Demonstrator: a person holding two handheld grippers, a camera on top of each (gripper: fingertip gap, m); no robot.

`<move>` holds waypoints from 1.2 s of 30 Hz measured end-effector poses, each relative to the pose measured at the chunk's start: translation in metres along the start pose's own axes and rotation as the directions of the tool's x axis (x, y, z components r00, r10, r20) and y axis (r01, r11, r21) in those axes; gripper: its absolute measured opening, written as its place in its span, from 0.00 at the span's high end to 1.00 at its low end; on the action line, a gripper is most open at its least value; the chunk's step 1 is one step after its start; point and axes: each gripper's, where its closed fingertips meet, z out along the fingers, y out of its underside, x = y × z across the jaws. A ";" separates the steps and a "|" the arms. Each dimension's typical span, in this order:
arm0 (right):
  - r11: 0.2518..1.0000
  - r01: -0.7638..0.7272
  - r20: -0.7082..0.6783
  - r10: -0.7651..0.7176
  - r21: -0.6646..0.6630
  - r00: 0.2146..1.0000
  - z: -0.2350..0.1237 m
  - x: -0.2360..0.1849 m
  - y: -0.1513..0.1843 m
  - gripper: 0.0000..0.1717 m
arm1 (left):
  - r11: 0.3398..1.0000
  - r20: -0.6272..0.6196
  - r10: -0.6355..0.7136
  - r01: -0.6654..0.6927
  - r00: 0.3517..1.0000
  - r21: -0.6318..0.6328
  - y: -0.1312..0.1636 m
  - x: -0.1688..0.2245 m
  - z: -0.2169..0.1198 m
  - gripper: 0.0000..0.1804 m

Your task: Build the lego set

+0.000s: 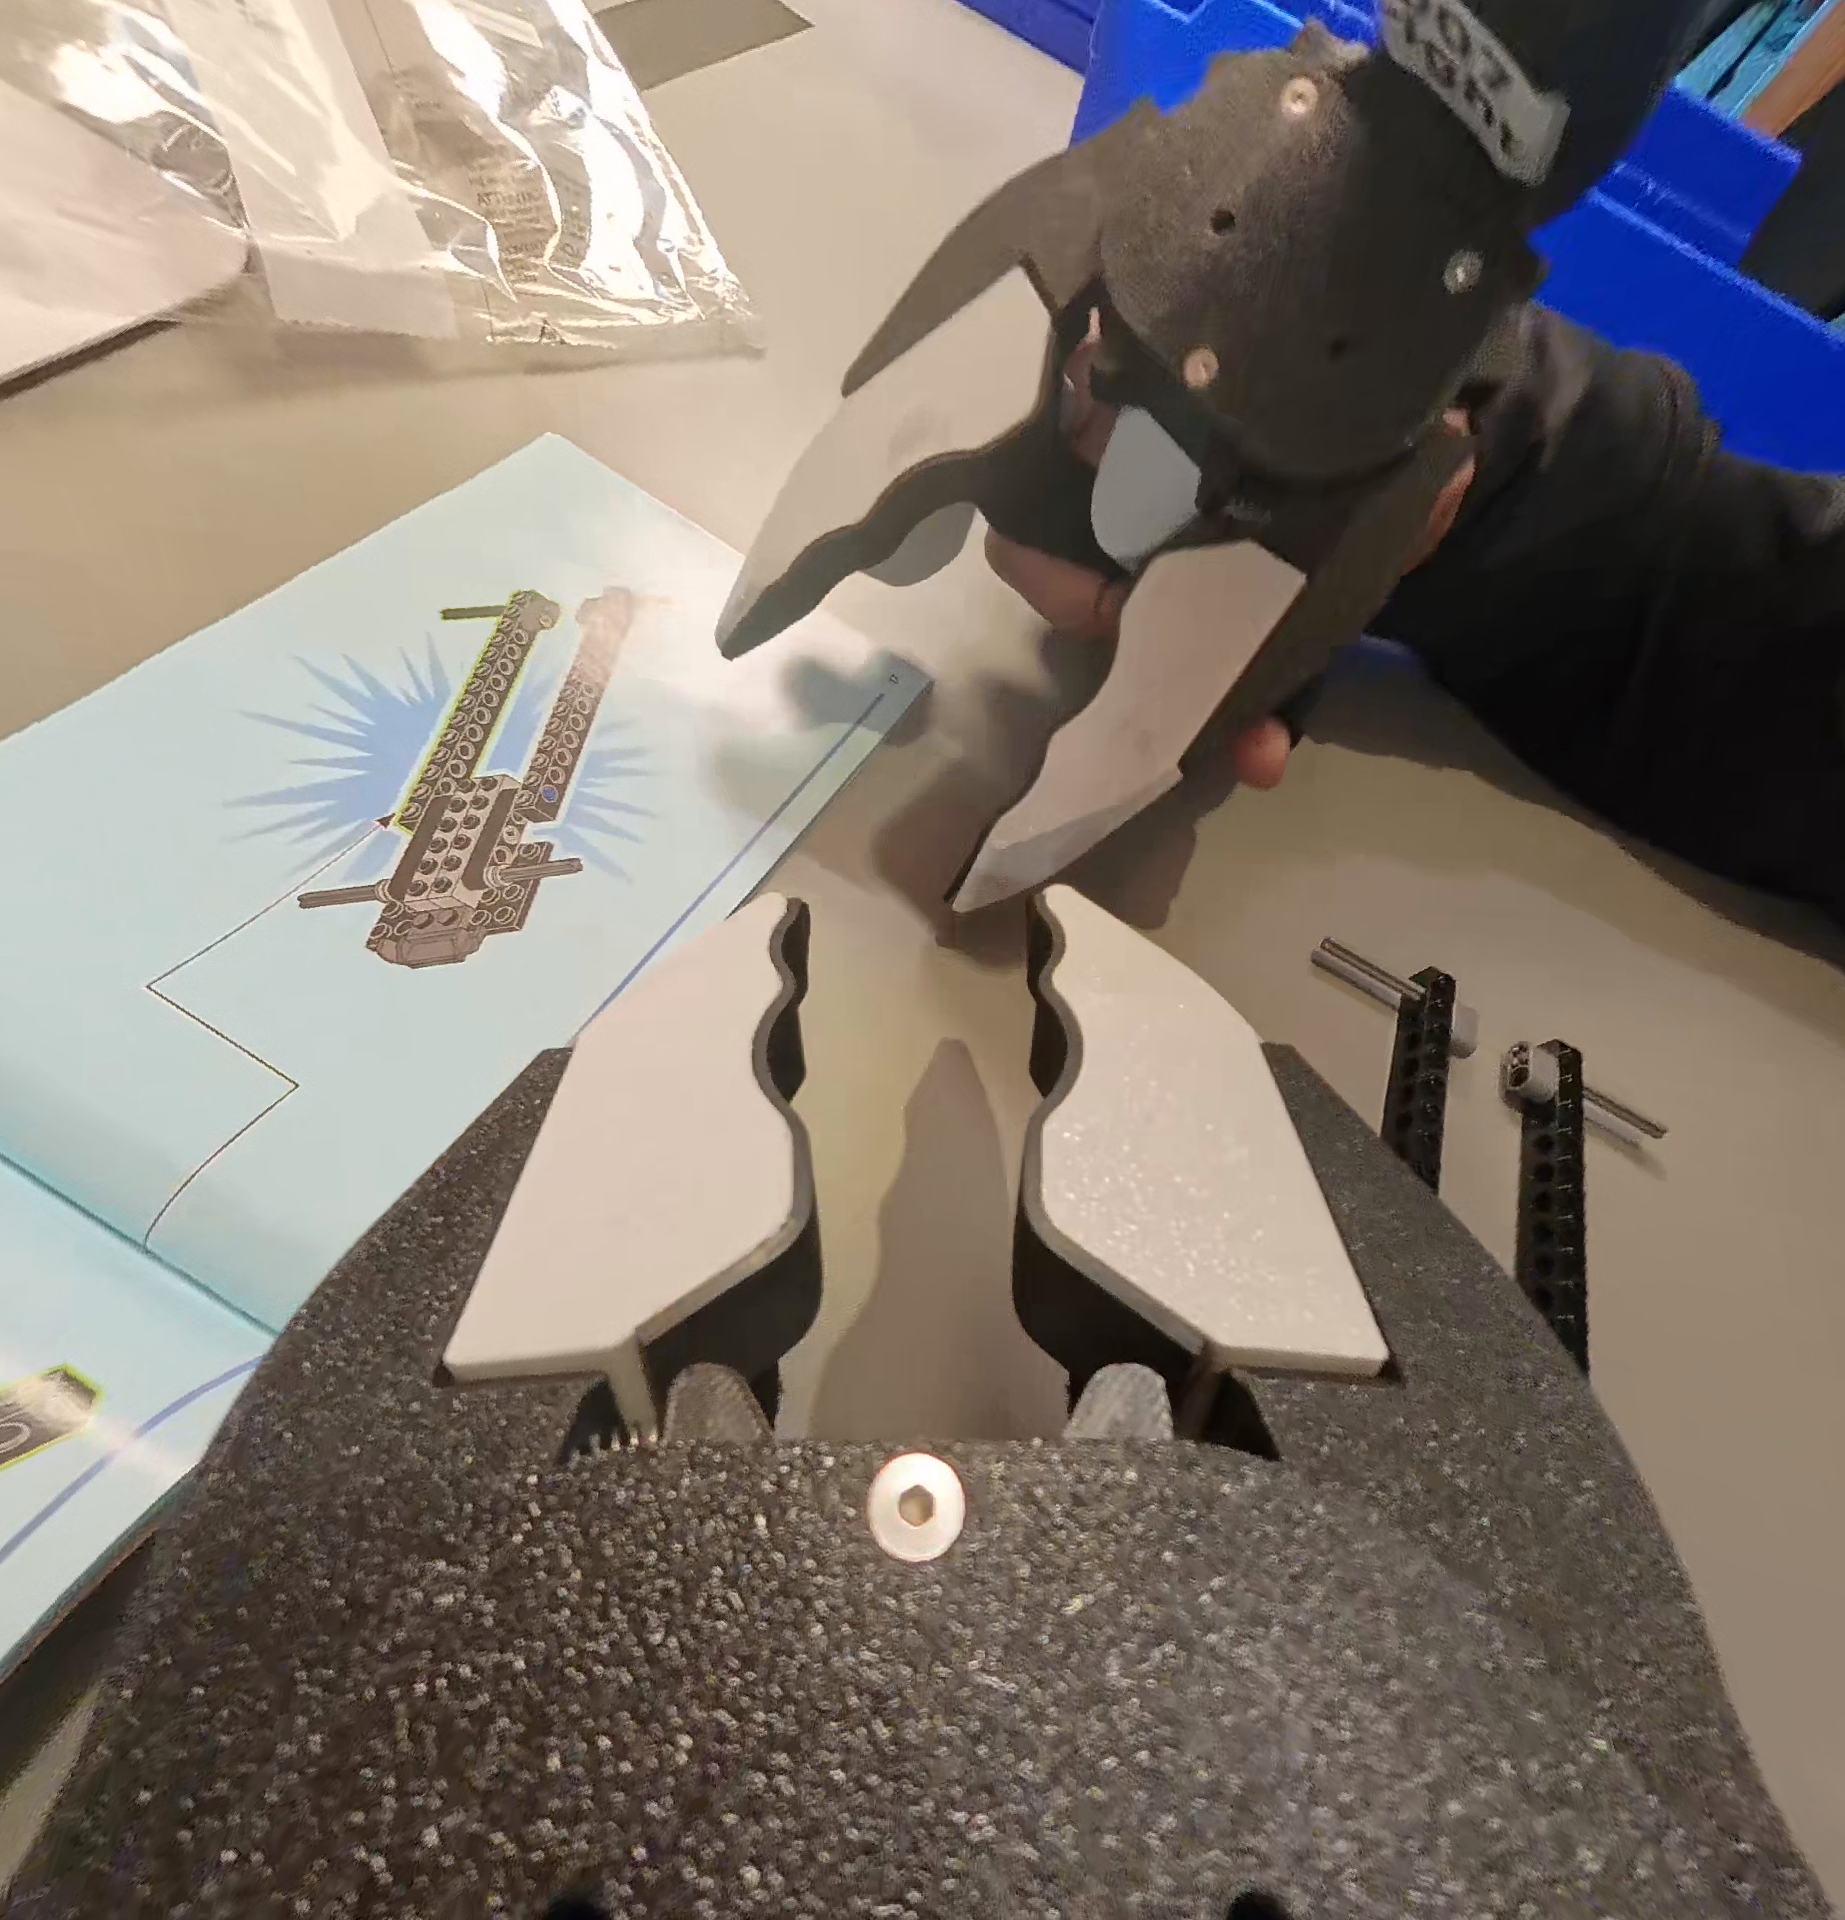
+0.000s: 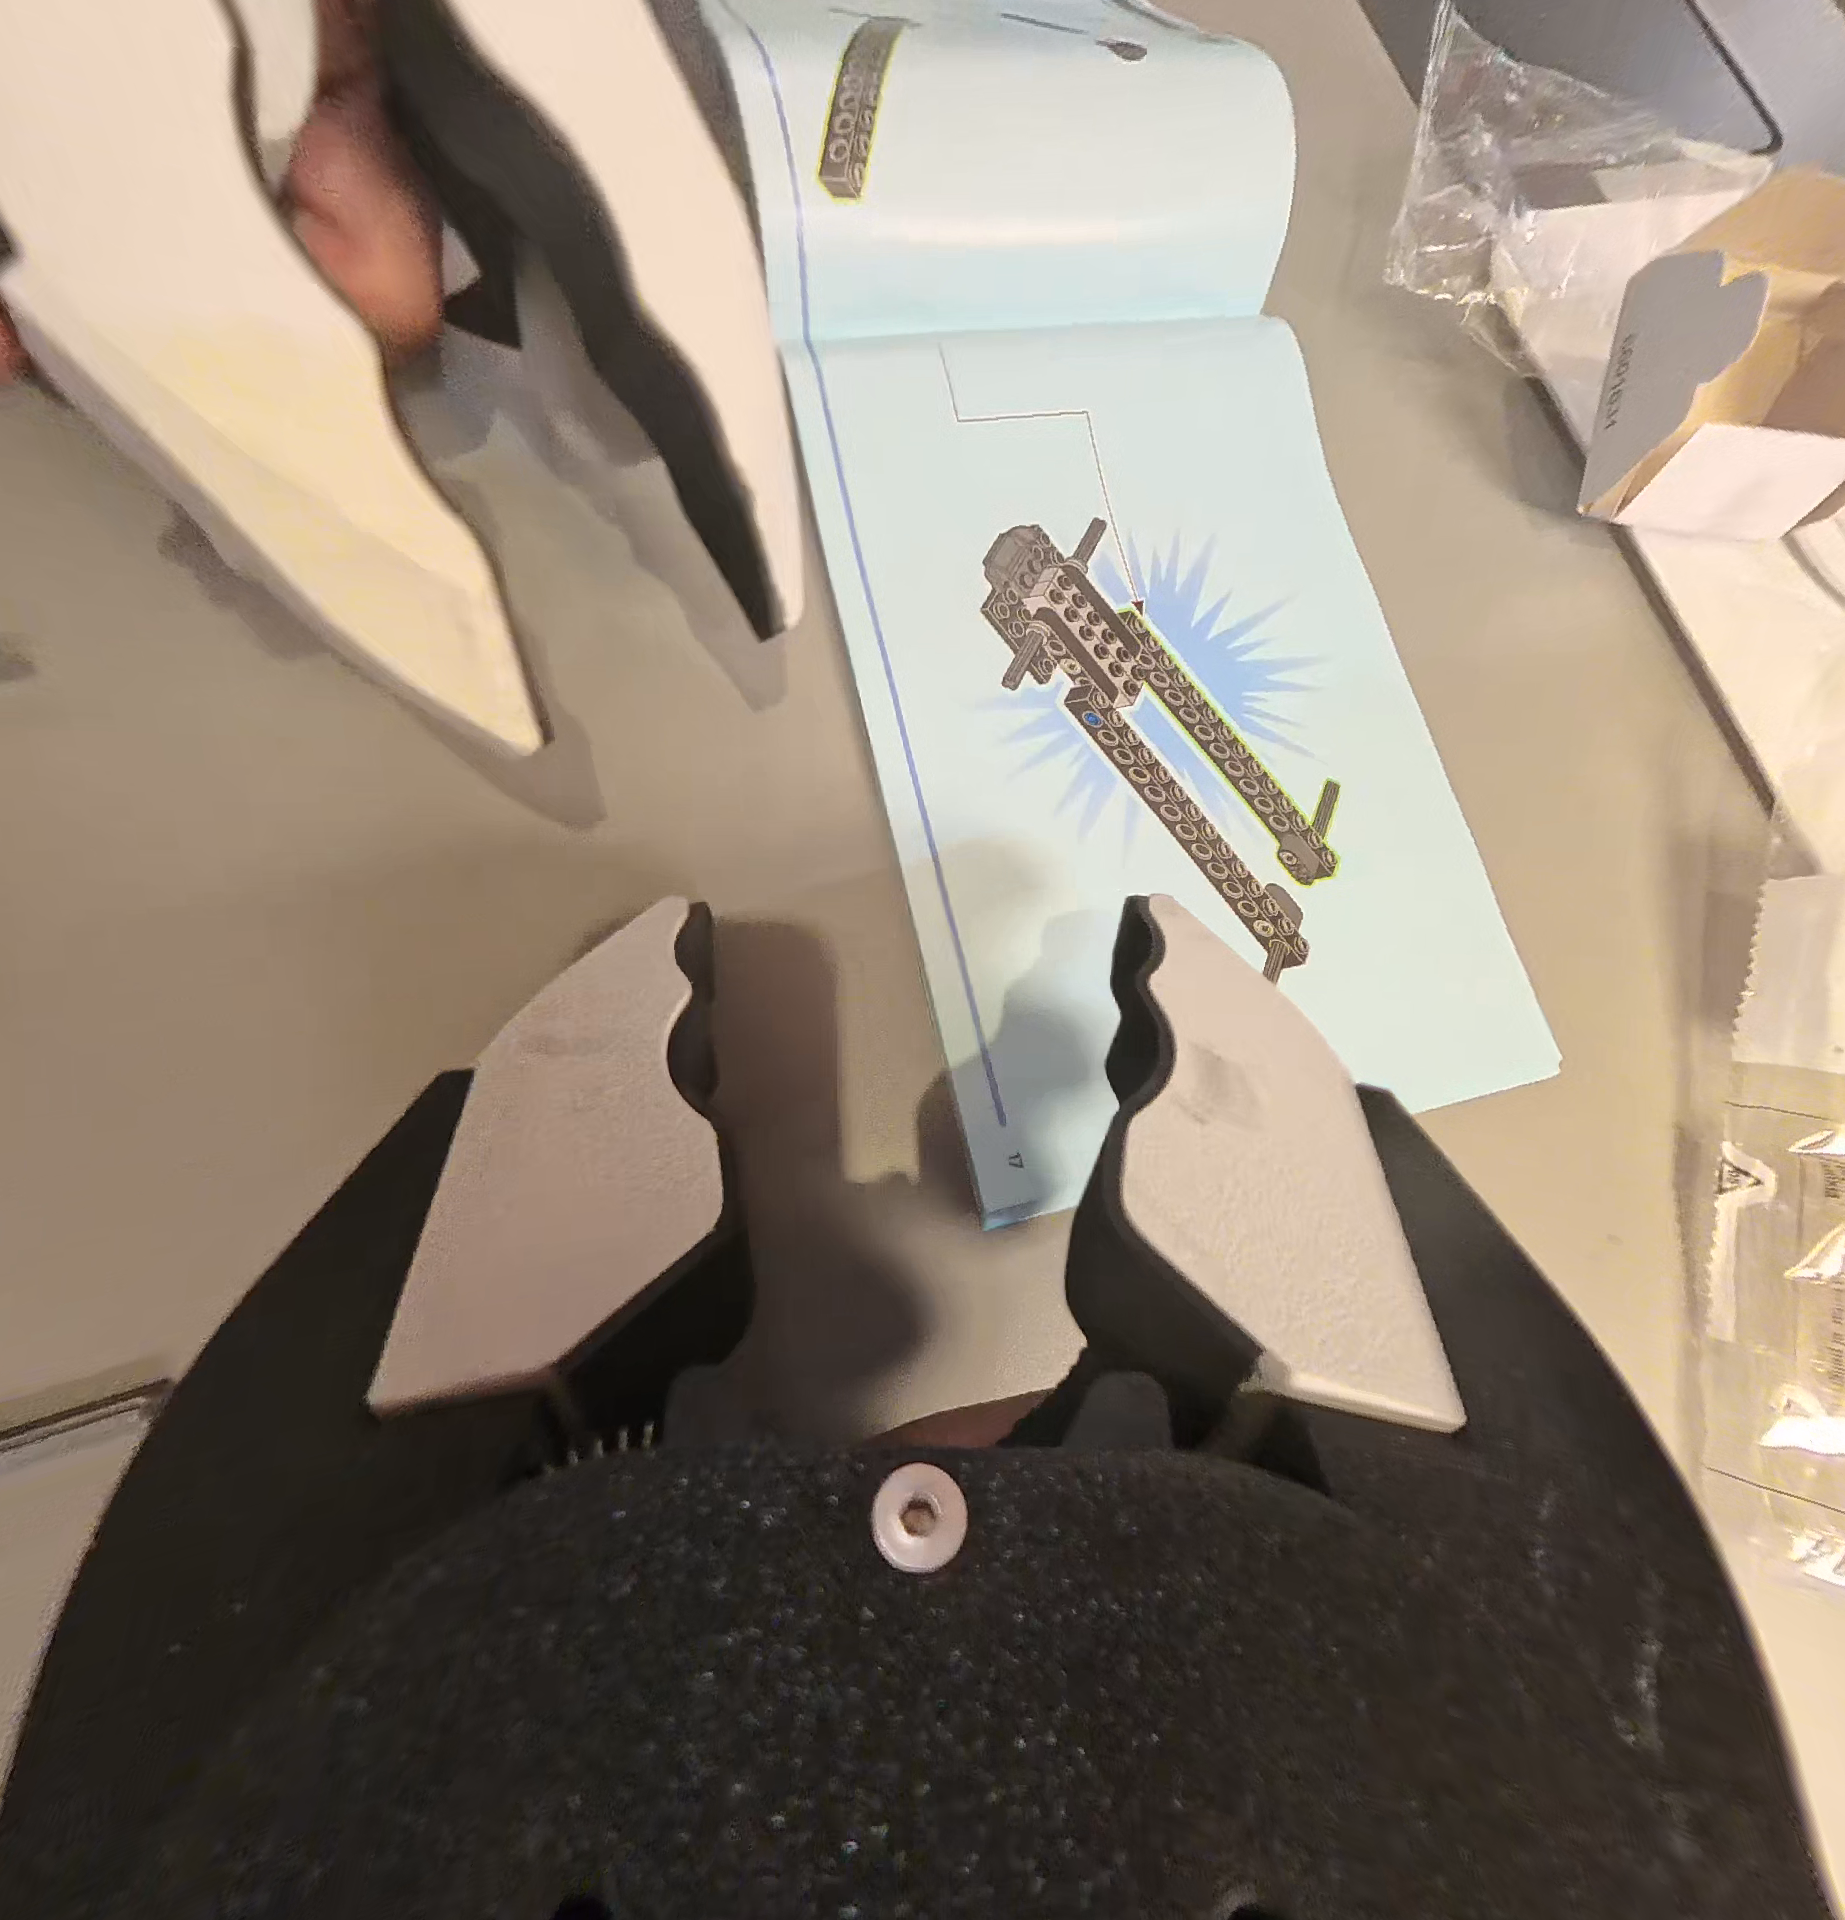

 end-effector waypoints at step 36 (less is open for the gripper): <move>0.993 -0.116 -0.012 0.115 -0.033 0.993 0.000 0.013 0.007 0.61 | 0.986 0.255 0.128 -0.096 0.959 -0.134 -0.005 -0.046 0.026 0.76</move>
